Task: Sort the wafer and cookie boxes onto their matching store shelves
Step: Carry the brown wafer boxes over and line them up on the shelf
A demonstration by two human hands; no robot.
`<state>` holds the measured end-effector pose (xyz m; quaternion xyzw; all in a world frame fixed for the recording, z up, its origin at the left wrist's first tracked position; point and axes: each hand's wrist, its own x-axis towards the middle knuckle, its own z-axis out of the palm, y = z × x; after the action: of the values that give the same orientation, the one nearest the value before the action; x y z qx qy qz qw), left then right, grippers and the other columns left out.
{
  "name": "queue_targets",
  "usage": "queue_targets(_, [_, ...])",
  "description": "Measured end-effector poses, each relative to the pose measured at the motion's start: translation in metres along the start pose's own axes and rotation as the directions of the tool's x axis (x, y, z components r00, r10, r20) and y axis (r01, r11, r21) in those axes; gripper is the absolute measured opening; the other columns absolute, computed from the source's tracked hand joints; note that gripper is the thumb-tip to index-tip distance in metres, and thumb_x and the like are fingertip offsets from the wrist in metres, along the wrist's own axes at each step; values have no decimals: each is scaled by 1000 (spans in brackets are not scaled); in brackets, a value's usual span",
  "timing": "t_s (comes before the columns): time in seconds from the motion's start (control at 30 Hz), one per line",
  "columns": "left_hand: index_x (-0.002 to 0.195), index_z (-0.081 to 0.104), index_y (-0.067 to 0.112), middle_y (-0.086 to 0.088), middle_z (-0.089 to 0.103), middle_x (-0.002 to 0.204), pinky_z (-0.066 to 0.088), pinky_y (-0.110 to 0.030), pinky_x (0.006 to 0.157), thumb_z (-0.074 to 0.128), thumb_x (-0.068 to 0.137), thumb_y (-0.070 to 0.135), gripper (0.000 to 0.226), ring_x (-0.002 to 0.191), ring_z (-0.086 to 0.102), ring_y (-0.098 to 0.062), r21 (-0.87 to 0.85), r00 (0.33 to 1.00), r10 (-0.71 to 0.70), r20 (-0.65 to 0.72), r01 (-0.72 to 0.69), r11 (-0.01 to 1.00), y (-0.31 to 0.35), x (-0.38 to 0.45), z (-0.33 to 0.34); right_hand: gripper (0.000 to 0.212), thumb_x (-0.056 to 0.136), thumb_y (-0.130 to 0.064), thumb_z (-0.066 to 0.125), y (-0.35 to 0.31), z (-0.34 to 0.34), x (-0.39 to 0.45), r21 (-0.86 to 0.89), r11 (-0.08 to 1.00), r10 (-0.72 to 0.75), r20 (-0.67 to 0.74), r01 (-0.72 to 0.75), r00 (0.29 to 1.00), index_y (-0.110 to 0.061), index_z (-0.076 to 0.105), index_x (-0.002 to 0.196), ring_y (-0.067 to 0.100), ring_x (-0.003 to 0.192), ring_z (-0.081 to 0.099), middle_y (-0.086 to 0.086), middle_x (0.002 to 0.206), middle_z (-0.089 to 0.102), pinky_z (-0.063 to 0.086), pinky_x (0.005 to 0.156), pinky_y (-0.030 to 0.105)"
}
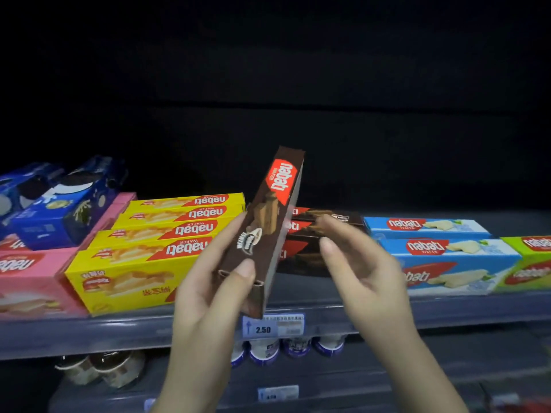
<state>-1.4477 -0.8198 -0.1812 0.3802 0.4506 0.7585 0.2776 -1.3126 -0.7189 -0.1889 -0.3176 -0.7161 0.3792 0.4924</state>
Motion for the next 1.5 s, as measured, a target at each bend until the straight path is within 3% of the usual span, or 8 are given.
queue_targets(0.2, [128,58,42,12,52,141,40,-49,104,64,74,59,57,133,47,-15,-7,986,20,167,-19,1000,-12,2,15,86,70,-54,76,-24,26,-12,280,958,-22,274,-58,961,-30,40,145,12,129,52,-7,140,55,46,104,39])
queue_targets(0.37, [125,62,32,15,48,143,46,-48,101,56,88,45,40,135,42,-5,66,964,29,266,-49,997,-20,11,9,53,66,-34,76,-16,14,-1,338,940,43,-9,-37,999,-20,64,117,13,100,69,-3,106,73,56,79,26])
queue_targets(0.53, [124,53,43,19,45,143,40,-2,90,65,84,26,46,132,38,8,195,988,73,138,-100,976,-25,28,-2,42,63,-39,79,3,-10,1,398,909,162,-71,-121,984,-25,73,101,28,98,69,8,101,74,56,83,39])
queue_targets(0.73, [128,48,41,27,56,129,48,-7,81,69,73,23,62,119,50,11,124,996,8,89,-19,992,-30,40,-7,28,70,-18,55,14,-46,-1,555,815,247,-77,-165,966,-19,77,88,20,69,70,9,80,74,57,59,26])
queue_targets(0.97, [131,37,63,17,49,135,50,-32,98,74,76,15,82,122,55,-4,393,976,-39,216,-51,918,-33,40,-17,48,58,-28,90,17,-80,13,124,991,39,17,-41,999,-18,69,100,7,90,69,-4,97,73,56,76,22])
queue_targets(1.2, [136,45,42,33,43,125,38,6,80,72,81,22,64,108,40,29,659,983,92,156,-174,732,-39,43,-21,48,63,-61,72,35,-70,19,-240,971,7,-41,-17,999,-40,61,105,7,103,63,-23,107,65,55,83,42])
queue_targets(1.37, [138,49,20,11,48,133,42,-31,103,75,80,22,64,123,45,-6,852,969,159,189,-242,464,-39,41,-19,38,67,-66,62,52,-71,23,-422,906,-5,51,26,999,-48,55,100,19,117,53,-41,106,58,36,109,31])
queue_targets(1.5, [116,68,14,-1,61,128,55,-41,81,85,68,20,51,116,58,-24,950,965,81,250,-260,175,-45,37,-15,54,68,-70,66,66,-68,23,-586,796,-79,150,153,986,-34,62,107,9,126,53,-18,128,60,7,118,30])
